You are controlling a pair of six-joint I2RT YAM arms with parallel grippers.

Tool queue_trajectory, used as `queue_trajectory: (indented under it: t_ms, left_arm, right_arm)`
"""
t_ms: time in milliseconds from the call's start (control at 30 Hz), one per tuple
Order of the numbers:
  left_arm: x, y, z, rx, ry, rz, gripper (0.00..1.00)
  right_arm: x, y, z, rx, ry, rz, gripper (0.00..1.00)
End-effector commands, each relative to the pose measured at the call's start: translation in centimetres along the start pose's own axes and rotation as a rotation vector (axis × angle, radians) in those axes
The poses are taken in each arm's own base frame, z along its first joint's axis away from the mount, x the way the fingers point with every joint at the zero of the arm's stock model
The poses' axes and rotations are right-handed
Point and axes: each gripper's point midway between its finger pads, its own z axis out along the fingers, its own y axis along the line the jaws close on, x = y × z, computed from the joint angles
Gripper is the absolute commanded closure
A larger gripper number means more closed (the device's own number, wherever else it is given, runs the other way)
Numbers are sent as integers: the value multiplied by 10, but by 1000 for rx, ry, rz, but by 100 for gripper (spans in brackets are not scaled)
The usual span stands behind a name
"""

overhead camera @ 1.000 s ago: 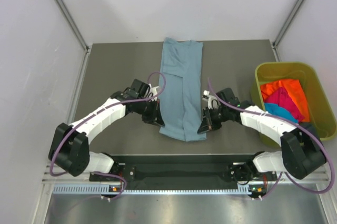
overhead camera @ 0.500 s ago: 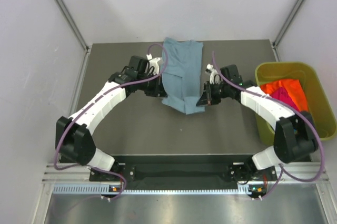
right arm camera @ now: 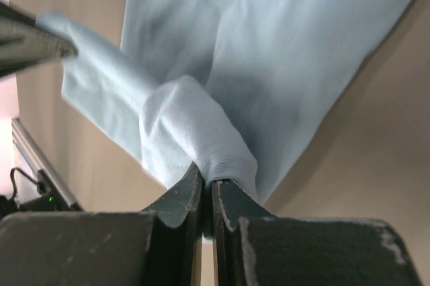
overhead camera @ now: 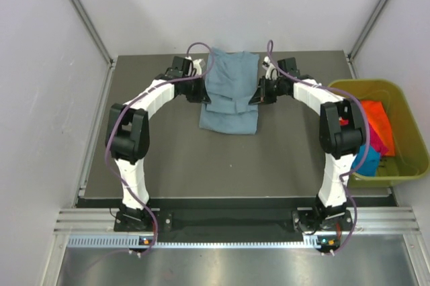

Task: Fold and stack the t-shirts
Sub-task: Fold the tshirt

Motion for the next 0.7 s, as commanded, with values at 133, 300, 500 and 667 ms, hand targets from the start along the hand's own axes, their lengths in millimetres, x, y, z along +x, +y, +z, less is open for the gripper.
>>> queue_trajectory:
  t_ms: [133,300,500,667]
  left_arm:
    - [-94,21,9,17,-208,21,100]
    - [-103,35,29,21,-181,9,100]
    - [-115,36,47,50,-179,4,100]
    - [-109,39,49,42,-163,-10,100]
  right_arm:
    - [-58,3,13,-49,-114,-59,100]
    - [-71,-2,20,-51,-141,-61,100]
    - [-80,-11,26,-34,-161,-65,100]
    - [-82,-16,29,-13,-170,-63,91]
